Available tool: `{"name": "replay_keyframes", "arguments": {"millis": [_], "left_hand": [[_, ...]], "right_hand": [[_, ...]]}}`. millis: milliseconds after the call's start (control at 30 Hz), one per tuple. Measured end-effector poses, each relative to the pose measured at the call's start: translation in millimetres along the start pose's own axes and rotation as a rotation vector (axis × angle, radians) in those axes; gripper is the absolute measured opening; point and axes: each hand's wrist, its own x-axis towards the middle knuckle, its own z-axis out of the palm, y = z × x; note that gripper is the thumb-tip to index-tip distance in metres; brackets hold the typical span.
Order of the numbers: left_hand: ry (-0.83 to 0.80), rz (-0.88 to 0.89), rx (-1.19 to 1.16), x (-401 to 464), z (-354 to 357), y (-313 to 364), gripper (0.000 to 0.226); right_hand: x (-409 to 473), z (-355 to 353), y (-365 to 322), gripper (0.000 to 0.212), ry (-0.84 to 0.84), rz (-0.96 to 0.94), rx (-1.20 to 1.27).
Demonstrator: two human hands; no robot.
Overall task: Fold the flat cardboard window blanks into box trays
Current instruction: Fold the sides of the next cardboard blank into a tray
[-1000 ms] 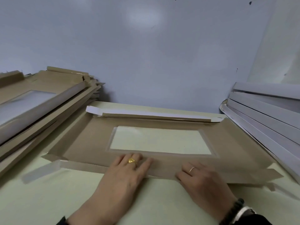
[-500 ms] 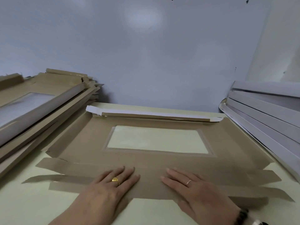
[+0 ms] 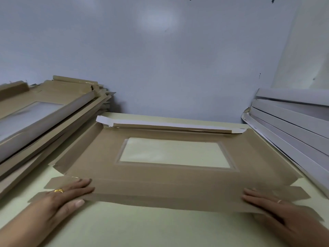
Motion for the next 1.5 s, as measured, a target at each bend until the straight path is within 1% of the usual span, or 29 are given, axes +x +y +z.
{"name": "replay_keyframes", "arguments": {"millis": [33,67,100,200,233,333,367,400,467,500,567,667,767,800,833,900,933,967,1000,1033,1100,1133,1167,1200,1233,1267,1333,1500], "left_hand": [[0.033,-0.004,-0.012,0.4,-0.8,-3.4,0.047],[0.079,-0.012,-0.012,2.3,-1.5,-5.3,0.047],[0.108,-0.029,0.003,3.7,-2.1,-5.2,0.047],[0.206,-0.013,0.089,11.8,0.8,-3.2,0.038],[0.216,-0.025,0.108,14.1,0.1,-0.8,0.035],[0.228,-0.025,0.178,19.9,0.7,3.8,0.024],[0.226,-0.050,0.205,21.5,0.3,7.4,0.019],[0.235,-0.058,0.221,23.6,1.1,7.3,0.019],[0.267,-0.069,0.312,29.4,4.1,9.0,0.036],[0.266,-0.084,0.366,31.9,4.8,12.8,0.038],[0.235,-0.127,0.420,34.8,6.4,18.2,0.032],[0.179,-0.177,0.493,33.4,9.0,20.2,0.015],[0.175,-0.160,0.568,32.1,12.0,22.9,0.018],[0.188,-0.143,0.593,32.2,12.5,27.4,0.014],[0.184,-0.129,0.605,32.8,13.0,34.2,0.023],[0.127,-0.027,0.544,37.1,20.1,49.4,0.057],[0.080,0.036,0.470,41.0,25.4,57.4,0.071],[0.023,0.079,0.373,45.4,30.5,64.5,0.079],[-0.026,0.109,0.272,48.9,38.4,70.4,0.080],[-0.061,0.153,0.188,51.3,45.5,79.0,0.072],[-0.112,0.245,0.121,54.7,61.6,94.6,0.046],[-0.154,0.264,0.130,55.9,68.9,100.5,0.048],[-0.195,0.265,0.134,56.3,75.4,103.4,0.060],[-0.241,0.242,0.156,56.1,79.2,103.3,0.068],[-0.249,0.233,0.171,56.7,81.0,100.6,0.065],[-0.243,0.224,0.179,57.0,79.8,97.0,0.058],[-0.201,0.171,0.116,55.5,72.5,87.2,0.048],[-0.174,0.079,-0.012,46.6,51.1,59.8,0.043]], "right_hand": [[-3.2,-3.3,2.2,0.032,0.048,0.084,0.079],[-3.6,-3.7,3.5,0.036,0.165,0.155,0.117],[-4.2,-4.5,1.2,0.033,0.227,0.209,0.134],[6.2,-2.0,0.2,0.013,0.328,0.274,0.084],[9.5,-1.5,1.8,0.014,0.345,0.290,0.027],[18.8,3.3,5.9,0.015,0.336,0.355,-0.060],[22.0,4.3,4.6,0.013,0.333,0.379,-0.072],[24.9,5.7,5.0,0.012,0.336,0.393,-0.099],[29.9,7.5,4.6,0.014,0.326,0.410,-0.180],[32.7,8.0,3.0,0.016,0.319,0.414,-0.214],[36.7,9.0,1.1,0.020,0.311,0.393,-0.250],[40.9,10.5,2.4,0.023,0.277,0.378,-0.265],[44.1,10.1,2.5,0.018,0.216,0.410,-0.276],[45.4,11.5,2.3,0.021,0.207,0.400,-0.288],[47.1,14.2,0.4,0.027,0.195,0.366,-0.291],[55.5,20.3,-18.5,0.042,0.163,0.227,-0.281],[59.9,24.2,-31.9,0.051,0.153,0.135,-0.284],[63.8,28.7,-45.9,0.055,0.167,0.025,-0.270],[68.2,34.1,-59.7,0.052,0.170,-0.080,-0.233],[72.8,38.6,-72.4,0.048,0.139,-0.163,-0.193],[80.5,46.9,-93.4,0.039,0.037,-0.223,-0.148],[84.5,52.1,-98.2,0.039,-0.017,-0.232,-0.109],[87.7,59.0,-97.1,0.042,-0.047,-0.251,-0.058],[89.2,64.4,-92.9,0.044,-0.054,-0.250,-0.010],[89.6,66.8,-87.9,0.045,-0.056,-0.239,0.022],[89.0,66.8,-82.6,0.045,-0.040,-0.231,0.031],[84.3,63.5,-69.2,0.044,-0.039,-0.206,0.050],[64.6,41.2,-34.1,0.043,-0.058,-0.097,0.087]]}}
